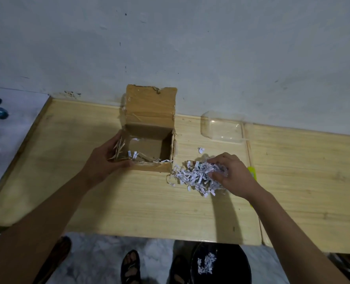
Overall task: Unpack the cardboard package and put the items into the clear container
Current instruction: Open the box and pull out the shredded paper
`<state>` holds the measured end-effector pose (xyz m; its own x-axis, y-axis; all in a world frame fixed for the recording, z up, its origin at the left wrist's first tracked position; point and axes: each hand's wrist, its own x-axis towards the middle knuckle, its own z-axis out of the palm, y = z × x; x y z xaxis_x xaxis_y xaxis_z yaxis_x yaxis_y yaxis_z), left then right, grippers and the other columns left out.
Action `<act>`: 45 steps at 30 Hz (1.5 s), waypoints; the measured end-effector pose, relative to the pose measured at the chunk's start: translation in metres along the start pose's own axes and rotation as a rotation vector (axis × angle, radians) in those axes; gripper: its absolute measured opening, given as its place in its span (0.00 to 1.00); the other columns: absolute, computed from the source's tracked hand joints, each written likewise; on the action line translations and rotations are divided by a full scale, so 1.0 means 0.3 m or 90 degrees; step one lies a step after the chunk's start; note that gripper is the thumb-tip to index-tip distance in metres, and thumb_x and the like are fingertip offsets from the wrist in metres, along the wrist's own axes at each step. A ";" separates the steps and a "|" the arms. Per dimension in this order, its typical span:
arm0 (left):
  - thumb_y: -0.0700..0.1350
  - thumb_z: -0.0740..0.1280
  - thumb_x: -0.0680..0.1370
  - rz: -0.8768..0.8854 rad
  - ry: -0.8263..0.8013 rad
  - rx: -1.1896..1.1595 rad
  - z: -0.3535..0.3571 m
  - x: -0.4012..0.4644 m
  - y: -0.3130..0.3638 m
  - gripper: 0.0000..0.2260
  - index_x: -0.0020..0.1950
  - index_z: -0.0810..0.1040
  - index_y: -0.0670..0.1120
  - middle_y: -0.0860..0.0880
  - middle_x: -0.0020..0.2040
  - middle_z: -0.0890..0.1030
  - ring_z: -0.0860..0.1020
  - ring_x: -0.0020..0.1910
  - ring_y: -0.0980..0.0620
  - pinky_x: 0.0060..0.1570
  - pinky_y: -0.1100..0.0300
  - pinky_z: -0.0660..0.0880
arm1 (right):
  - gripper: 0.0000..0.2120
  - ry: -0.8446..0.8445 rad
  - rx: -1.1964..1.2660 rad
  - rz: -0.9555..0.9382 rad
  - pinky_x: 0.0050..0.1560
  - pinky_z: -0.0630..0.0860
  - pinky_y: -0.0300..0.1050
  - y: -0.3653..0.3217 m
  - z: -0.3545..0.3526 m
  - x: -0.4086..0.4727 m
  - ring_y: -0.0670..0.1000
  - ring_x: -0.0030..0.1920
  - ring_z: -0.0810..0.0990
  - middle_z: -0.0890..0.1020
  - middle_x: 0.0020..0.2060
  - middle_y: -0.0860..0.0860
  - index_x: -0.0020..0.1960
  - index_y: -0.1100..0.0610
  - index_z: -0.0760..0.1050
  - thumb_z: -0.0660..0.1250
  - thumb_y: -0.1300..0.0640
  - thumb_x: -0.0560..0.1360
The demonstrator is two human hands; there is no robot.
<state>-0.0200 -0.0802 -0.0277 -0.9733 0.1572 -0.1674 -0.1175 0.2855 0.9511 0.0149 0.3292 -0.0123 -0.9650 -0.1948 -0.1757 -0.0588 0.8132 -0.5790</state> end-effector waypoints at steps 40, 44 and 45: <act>0.35 0.83 0.67 -0.047 0.021 -0.010 -0.003 -0.006 -0.006 0.48 0.82 0.65 0.55 0.56 0.71 0.79 0.80 0.67 0.57 0.69 0.54 0.77 | 0.15 0.094 0.435 0.044 0.63 0.77 0.46 -0.187 0.000 0.072 0.48 0.60 0.85 0.89 0.49 0.49 0.57 0.57 0.84 0.69 0.73 0.77; 0.34 0.82 0.67 -0.044 0.026 -0.014 -0.001 -0.005 -0.006 0.48 0.82 0.65 0.53 0.56 0.72 0.79 0.80 0.68 0.58 0.69 0.55 0.76 | 0.10 0.113 0.379 0.002 0.63 0.80 0.53 -0.226 0.017 0.100 0.50 0.55 0.86 0.89 0.47 0.48 0.57 0.54 0.83 0.69 0.66 0.81; 0.34 0.83 0.67 -0.042 0.026 -0.011 -0.001 -0.004 -0.007 0.48 0.82 0.65 0.54 0.56 0.72 0.79 0.80 0.68 0.57 0.70 0.54 0.76 | 0.10 0.112 0.384 -0.007 0.61 0.81 0.54 -0.246 0.021 0.113 0.50 0.53 0.87 0.89 0.48 0.48 0.56 0.54 0.84 0.68 0.65 0.81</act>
<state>-0.0185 -0.0813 -0.0294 -0.9705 0.0992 -0.2200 -0.1854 0.2770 0.9428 -0.0117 0.2590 0.0195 -0.9958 -0.0663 -0.0635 0.0365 0.3490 -0.9364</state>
